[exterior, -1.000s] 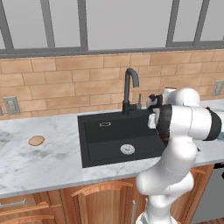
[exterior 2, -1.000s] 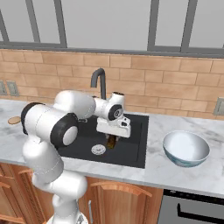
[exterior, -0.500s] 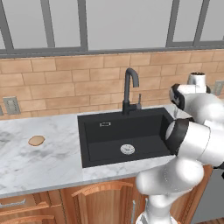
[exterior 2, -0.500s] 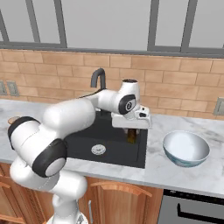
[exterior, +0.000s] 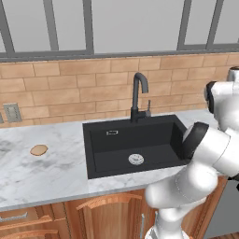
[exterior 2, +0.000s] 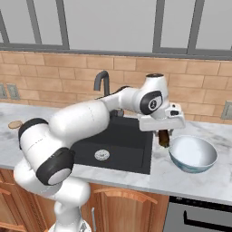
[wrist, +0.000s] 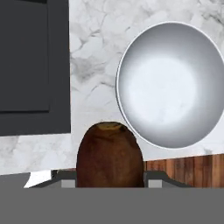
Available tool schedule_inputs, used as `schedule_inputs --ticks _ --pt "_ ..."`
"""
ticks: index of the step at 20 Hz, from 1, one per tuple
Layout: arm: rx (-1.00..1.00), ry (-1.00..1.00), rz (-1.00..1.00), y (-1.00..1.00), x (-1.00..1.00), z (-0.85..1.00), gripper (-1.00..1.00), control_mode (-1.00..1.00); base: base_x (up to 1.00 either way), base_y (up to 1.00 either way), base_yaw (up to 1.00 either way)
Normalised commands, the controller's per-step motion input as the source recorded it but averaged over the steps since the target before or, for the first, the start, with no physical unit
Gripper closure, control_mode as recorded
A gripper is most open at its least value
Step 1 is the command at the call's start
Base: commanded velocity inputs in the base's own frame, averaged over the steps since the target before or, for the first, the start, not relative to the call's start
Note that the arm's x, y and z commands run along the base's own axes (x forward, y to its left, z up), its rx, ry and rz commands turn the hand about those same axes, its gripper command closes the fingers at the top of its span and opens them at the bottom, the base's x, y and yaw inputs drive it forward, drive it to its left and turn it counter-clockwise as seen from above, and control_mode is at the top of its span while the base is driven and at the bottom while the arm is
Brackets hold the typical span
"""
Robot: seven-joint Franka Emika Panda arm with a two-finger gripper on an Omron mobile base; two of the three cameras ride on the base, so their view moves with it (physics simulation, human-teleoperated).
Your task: Pick the sweet potato from the sink and place it in the bowl. Then pick the bowl and place it in the microwave. Then close the microwave door and press the start button.
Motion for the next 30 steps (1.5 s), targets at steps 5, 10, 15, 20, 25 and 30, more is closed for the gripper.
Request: schedule_inputs --ticks 5,10,15,20,25,30 --pt "-0.04 0.07 0.11 -0.80 0.05 -0.30 1.00 -1.00 0.00 0.00 0.00" --pt "0.00 0.00 0.21 -0.46 0.24 -0.26 1.00 -1.00 0.00 0.00 0.00" --pt "0.01 0.00 0.21 -0.26 0.36 -0.52 1.00 -1.00 0.00 0.00 0.00" --pt "0.05 0.00 0.15 -0.31 0.25 -0.43 1.00 -1.00 0.00 0.00 0.00" --pt "0.10 0.00 0.06 -0.34 0.03 -0.26 1.00 -1.00 0.00 0.00 0.00" --pt "0.11 0.00 0.00 -0.12 0.00 0.05 -1.00 -1.00 0.00 0.00 0.00"
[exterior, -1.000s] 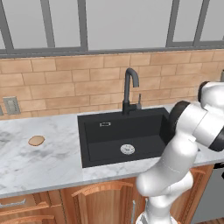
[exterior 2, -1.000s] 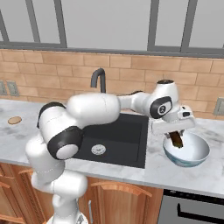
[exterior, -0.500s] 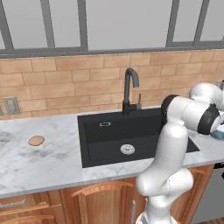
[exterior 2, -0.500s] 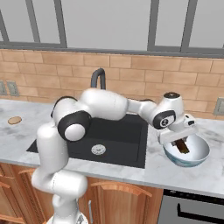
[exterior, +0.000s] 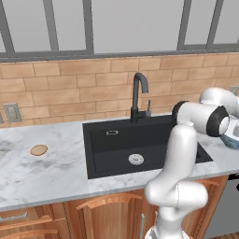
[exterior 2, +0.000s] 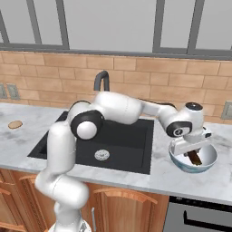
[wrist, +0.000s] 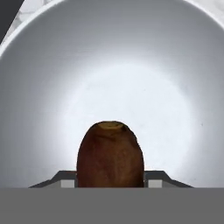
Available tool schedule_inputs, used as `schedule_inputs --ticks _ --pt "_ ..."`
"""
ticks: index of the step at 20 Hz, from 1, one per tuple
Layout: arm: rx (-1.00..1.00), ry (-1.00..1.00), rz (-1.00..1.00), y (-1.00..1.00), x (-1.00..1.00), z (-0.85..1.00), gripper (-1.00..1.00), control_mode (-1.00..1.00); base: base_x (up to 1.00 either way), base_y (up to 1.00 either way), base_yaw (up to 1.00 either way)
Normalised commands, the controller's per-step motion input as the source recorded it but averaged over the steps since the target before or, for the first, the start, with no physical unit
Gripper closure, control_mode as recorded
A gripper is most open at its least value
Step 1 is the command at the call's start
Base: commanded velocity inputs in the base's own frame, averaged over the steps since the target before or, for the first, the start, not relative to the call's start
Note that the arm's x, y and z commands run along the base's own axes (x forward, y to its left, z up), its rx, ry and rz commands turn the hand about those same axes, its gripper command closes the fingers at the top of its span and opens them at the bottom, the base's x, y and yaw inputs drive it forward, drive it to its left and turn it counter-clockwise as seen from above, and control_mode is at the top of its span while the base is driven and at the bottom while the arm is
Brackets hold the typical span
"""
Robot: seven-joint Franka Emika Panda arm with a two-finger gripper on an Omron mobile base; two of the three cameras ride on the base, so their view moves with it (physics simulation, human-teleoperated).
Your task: Pick the sweet potato from the sink and place it in the bowl. Then pick the bowl and place it in the microwave. Then close the microwave door and press the start button.
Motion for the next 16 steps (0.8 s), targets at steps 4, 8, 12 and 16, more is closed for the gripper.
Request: schedule_inputs --ticks 4,8,12,16 --pt "0.01 0.00 -0.02 0.21 0.00 0.51 -1.00 -1.00 0.00 0.00 0.00" --pt "-0.04 -0.03 -0.01 0.82 -0.03 0.21 -1.00 -1.00 0.00 0.00 0.00" --pt "-0.09 0.00 0.00 0.95 -0.26 -0.04 -1.00 -1.00 0.00 0.00 0.00" --pt "-0.16 0.08 -0.04 0.67 -0.05 -0.47 -1.00 -1.00 0.00 0.00 0.00"
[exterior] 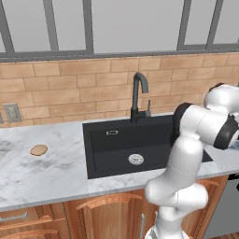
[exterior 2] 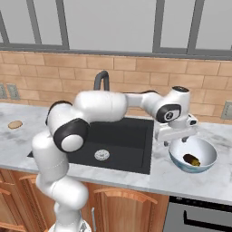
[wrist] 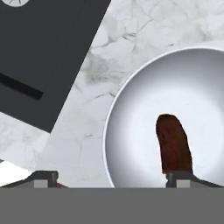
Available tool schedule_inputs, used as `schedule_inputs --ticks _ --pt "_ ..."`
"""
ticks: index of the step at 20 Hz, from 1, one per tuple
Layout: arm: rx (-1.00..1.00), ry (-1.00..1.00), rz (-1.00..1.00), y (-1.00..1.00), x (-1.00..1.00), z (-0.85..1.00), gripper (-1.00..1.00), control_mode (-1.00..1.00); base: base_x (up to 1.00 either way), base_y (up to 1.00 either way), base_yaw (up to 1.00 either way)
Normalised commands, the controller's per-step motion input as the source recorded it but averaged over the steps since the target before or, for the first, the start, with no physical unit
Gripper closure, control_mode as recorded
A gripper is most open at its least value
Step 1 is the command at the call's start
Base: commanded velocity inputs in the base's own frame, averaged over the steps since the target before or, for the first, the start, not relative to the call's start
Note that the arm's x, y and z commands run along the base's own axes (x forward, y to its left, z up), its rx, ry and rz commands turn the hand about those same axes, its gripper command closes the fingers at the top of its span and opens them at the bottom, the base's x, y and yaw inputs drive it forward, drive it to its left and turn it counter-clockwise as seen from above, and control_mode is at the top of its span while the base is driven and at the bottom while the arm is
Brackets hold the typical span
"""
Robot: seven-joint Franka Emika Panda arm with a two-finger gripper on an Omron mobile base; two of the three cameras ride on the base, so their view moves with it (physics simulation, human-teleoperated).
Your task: Pick the sweet potato from the sink and place it in the bowl. Then pick the bowl and place it in the microwave. Then close the microwave door and press the start button.
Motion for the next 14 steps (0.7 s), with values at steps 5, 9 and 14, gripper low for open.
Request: schedule_inputs --ticks 5,9,14 --pt "-0.15 0.02 -0.06 0.05 0.17 -0.53 -1.00 -1.00 0.00 0.00 0.00" --pt "-0.02 0.00 -0.06 -0.46 0.15 -0.10 -1.00 -1.00 0.00 0.00 0.00" --pt "0.00 0.00 -0.01 -0.39 0.17 -0.27 -1.00 -1.00 0.00 0.00 0.00"
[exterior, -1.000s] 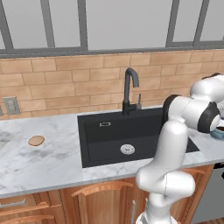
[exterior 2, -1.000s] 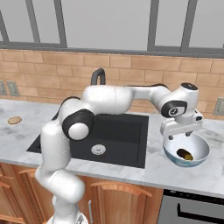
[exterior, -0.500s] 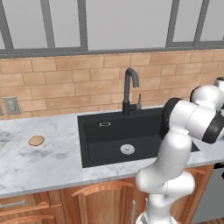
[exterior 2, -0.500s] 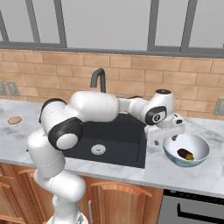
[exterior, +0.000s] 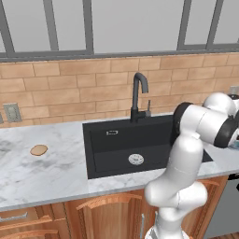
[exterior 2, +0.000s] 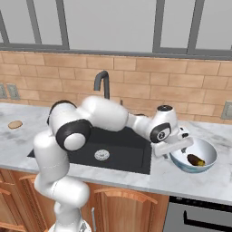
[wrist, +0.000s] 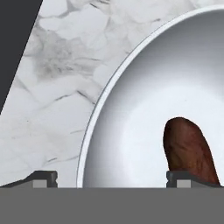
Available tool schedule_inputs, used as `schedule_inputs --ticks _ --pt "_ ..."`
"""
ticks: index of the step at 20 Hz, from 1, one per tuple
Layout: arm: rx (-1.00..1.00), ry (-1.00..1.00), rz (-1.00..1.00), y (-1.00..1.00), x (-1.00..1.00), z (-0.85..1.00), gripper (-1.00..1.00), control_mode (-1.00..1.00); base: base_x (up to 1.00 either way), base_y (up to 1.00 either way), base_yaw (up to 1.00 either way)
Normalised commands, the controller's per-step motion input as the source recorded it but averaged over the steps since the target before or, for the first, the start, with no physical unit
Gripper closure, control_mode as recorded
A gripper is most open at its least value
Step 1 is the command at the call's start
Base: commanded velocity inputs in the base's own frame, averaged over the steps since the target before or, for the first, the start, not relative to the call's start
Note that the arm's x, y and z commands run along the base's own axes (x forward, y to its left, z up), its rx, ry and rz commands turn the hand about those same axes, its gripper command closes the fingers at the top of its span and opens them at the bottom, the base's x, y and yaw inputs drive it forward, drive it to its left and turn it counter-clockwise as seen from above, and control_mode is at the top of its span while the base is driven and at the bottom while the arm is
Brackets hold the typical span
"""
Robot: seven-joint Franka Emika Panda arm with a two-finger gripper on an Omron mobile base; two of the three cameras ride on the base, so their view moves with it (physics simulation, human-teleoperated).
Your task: Pick the sweet potato from the sink and place it in the bowl. Then pick the bowl and place it in the microwave. Then close the microwave door and press the start button.
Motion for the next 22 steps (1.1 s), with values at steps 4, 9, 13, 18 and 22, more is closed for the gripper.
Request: schedule_inputs --ticks 4,9,13,18,22 --pt "0.00 0.00 0.00 -0.24 0.16 -0.34 1.00 -1.00 0.00 0.00 0.00" --pt "0.00 0.00 -0.01 -0.03 0.02 -0.05 1.00 -1.00 0.00 0.00 0.00" --pt "0.00 0.07 0.04 0.00 -0.18 -0.13 1.00 -1.00 0.00 0.00 0.00" --pt "0.04 -0.04 0.21 -0.03 -0.60 0.33 1.00 -1.00 0.00 0.00 0.00" --pt "0.00 -0.03 0.16 0.16 -0.45 0.94 1.00 -1.00 0.00 0.00 0.00"
